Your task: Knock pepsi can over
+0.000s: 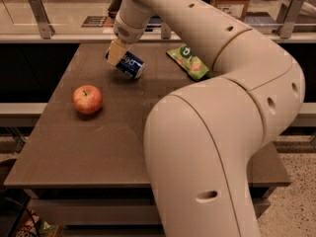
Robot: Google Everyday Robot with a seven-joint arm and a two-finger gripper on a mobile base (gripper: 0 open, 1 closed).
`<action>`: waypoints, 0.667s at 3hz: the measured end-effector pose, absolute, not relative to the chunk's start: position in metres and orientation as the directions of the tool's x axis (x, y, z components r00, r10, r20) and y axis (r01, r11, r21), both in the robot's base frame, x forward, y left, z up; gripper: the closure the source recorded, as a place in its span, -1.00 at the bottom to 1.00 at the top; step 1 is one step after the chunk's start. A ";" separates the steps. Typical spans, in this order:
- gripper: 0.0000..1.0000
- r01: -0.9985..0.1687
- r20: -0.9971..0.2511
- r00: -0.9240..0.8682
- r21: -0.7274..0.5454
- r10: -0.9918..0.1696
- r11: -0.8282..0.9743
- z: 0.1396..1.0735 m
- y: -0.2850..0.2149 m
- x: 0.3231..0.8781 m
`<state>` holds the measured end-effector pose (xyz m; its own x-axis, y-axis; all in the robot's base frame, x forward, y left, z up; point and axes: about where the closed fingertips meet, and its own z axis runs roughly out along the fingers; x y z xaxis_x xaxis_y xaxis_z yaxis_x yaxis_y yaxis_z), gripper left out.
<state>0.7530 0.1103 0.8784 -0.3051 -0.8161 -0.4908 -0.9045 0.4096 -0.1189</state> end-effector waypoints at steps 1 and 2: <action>1.00 -0.924 -0.473 -0.292 -0.086 -0.831 0.374 0.860 0.121 0.755; 1.00 -0.941 -0.517 -0.266 -0.044 -0.813 0.336 0.843 0.137 0.760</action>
Offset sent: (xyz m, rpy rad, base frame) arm 0.0180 0.0441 -0.0458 0.1566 0.0641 0.1415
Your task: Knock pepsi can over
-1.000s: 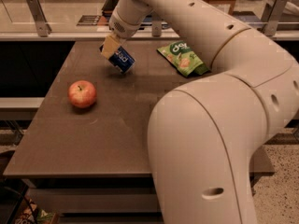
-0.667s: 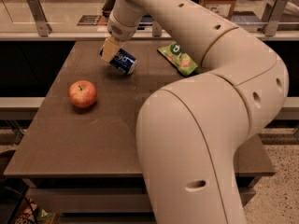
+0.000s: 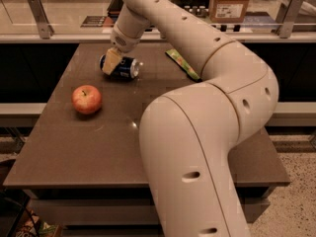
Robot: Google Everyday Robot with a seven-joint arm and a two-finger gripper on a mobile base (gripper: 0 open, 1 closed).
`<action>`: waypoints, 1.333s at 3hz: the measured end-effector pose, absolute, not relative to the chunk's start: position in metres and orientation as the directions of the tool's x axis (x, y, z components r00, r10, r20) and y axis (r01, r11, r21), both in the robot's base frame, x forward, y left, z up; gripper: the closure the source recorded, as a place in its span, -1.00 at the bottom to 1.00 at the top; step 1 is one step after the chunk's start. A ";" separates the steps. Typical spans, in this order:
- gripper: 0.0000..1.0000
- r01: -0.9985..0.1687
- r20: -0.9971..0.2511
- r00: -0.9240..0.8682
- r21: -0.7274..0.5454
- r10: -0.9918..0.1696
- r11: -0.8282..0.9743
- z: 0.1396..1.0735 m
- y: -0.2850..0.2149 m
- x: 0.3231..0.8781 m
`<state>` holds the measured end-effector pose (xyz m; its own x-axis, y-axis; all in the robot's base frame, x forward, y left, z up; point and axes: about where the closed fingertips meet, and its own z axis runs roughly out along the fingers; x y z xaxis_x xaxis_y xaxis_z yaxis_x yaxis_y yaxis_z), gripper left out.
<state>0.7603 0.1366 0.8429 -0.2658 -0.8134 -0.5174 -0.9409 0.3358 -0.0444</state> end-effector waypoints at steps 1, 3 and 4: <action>0.63 -0.952 -0.585 -0.234 -0.023 -0.777 0.305 0.836 0.151 0.765; -0.32 -0.953 -0.583 -0.235 -0.020 -0.778 0.303 0.837 0.152 0.765; -0.78 -0.953 -0.583 -0.235 -0.020 -0.778 0.303 0.838 0.152 0.765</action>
Offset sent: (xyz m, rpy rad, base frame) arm 0.0048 0.0144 -0.0074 0.0829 -0.0050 0.0359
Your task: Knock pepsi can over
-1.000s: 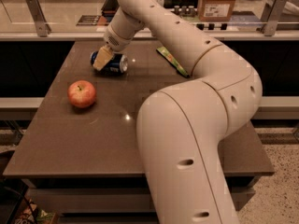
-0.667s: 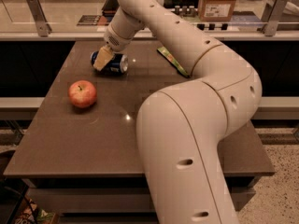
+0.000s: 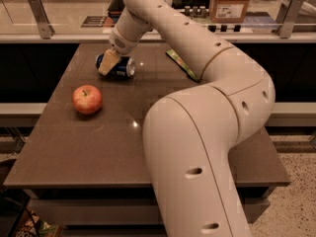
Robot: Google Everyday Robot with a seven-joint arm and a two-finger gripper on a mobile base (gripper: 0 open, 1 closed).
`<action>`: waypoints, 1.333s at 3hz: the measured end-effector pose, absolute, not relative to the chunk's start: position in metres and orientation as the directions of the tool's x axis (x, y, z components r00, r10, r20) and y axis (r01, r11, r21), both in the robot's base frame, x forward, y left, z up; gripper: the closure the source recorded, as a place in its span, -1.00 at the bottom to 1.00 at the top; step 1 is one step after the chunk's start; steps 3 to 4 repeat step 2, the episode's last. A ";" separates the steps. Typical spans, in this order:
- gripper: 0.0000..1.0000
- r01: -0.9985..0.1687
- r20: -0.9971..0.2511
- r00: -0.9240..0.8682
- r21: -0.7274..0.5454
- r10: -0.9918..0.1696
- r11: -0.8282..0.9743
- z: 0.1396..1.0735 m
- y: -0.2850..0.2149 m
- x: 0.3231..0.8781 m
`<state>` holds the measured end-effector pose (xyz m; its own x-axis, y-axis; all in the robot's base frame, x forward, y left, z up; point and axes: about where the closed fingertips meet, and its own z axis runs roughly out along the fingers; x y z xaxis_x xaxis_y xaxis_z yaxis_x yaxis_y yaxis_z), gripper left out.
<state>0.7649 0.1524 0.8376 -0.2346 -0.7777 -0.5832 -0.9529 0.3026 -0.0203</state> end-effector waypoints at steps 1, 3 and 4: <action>-1.00 -0.954 -0.581 -0.235 -0.016 -0.779 0.300 0.834 0.155 0.765; -1.00 -0.954 -0.581 -0.235 -0.016 -0.779 0.300 0.834 0.155 0.765; -1.00 -0.954 -0.581 -0.235 -0.016 -0.779 0.300 0.834 0.155 0.765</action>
Offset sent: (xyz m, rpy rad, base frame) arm -0.0003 0.0019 -0.0030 -0.0015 0.0041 0.0027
